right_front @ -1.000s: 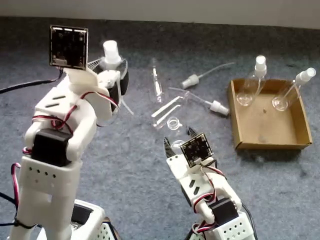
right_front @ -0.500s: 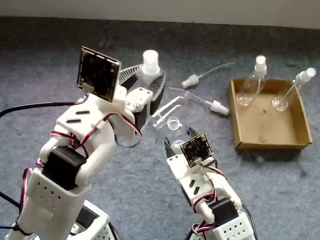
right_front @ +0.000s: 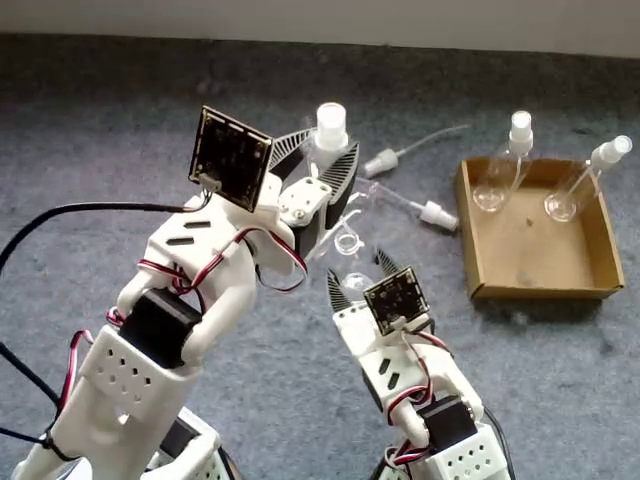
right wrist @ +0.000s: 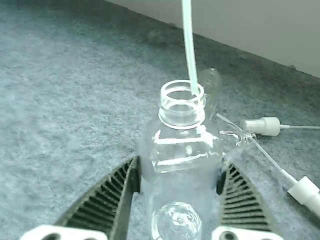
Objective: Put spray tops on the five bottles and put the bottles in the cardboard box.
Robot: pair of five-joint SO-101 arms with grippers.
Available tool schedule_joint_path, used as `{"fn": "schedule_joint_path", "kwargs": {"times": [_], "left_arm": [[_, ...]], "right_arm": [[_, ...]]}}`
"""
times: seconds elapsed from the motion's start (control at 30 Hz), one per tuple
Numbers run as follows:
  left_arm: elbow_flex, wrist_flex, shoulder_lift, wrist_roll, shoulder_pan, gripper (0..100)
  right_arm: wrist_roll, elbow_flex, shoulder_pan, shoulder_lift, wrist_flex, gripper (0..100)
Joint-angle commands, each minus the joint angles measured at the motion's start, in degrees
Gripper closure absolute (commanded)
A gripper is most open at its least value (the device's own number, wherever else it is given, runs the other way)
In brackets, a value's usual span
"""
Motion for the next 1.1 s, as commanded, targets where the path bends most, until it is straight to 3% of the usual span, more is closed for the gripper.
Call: {"fn": "schedule_joint_path", "kwargs": {"times": [0.0,0.07,0.33,0.47,0.53,0.8,1.07], "left_arm": [[-0.2,-3.2,-1.5,0.4,1.2,99],[0.0,-3.2,-1.4,0.4,1.2,99],[2.8,-3.2,-1.5,-0.4,5.1,99],[6.8,-3.5,-1.5,-12.0,9.2,99],[8.8,-3.4,-1.5,-14.5,10.0,99],[14.4,-4.0,-1.5,-14.7,10.0,99],[22.9,-14.9,-1.5,-14.6,9.5,99]], "right_arm": [[-9.9,7.6,-0.7,-0.3,-2.2,83.2],[-14.2,7.6,-0.6,-0.3,-2.2,83.2],[-12.7,7.6,-0.6,-0.3,-2.2,83.2],[-12.6,7.6,-0.5,-0.3,-2.2,83.2],[-12.6,7.6,-0.5,-0.3,-2.2,83.2],[-12.5,7.5,-0.5,-0.3,-2.2,83.2],[-12.5,7.5,-0.5,-0.3,-1.9,83.2]]}}
